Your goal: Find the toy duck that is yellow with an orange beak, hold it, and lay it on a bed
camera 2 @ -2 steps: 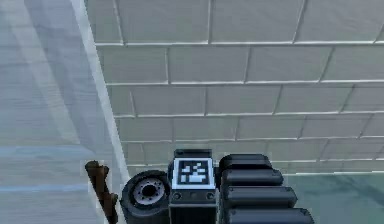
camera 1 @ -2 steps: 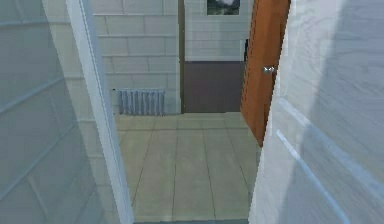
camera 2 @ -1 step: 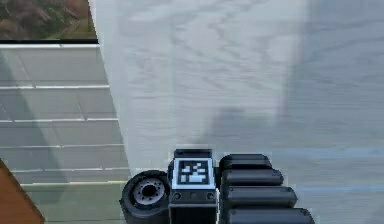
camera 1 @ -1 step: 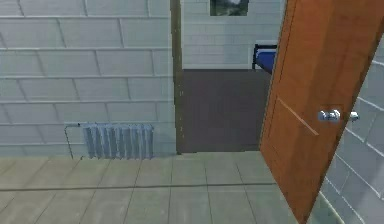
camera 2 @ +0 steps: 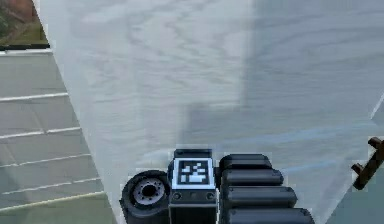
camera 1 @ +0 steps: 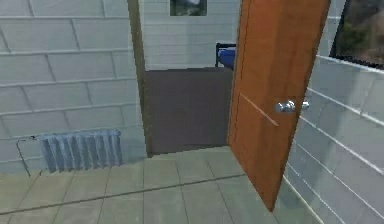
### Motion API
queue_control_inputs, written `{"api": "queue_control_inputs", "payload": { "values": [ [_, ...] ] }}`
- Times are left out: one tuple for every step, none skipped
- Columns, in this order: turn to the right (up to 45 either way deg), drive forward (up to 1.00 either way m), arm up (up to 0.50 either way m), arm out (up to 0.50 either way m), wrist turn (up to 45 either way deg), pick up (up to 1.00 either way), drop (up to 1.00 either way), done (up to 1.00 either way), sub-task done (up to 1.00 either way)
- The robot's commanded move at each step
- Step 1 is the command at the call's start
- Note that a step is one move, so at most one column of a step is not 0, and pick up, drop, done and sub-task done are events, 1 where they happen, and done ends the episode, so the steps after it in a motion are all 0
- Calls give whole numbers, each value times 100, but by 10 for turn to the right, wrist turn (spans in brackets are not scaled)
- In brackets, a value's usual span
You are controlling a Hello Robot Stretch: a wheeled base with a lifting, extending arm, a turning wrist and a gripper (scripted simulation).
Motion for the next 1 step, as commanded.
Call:
{"api": "queue_control_inputs", "payload": {
  "values": [
    [0, 20, 0, 0, 0, 0, 0, 0, 0]
  ]
}}
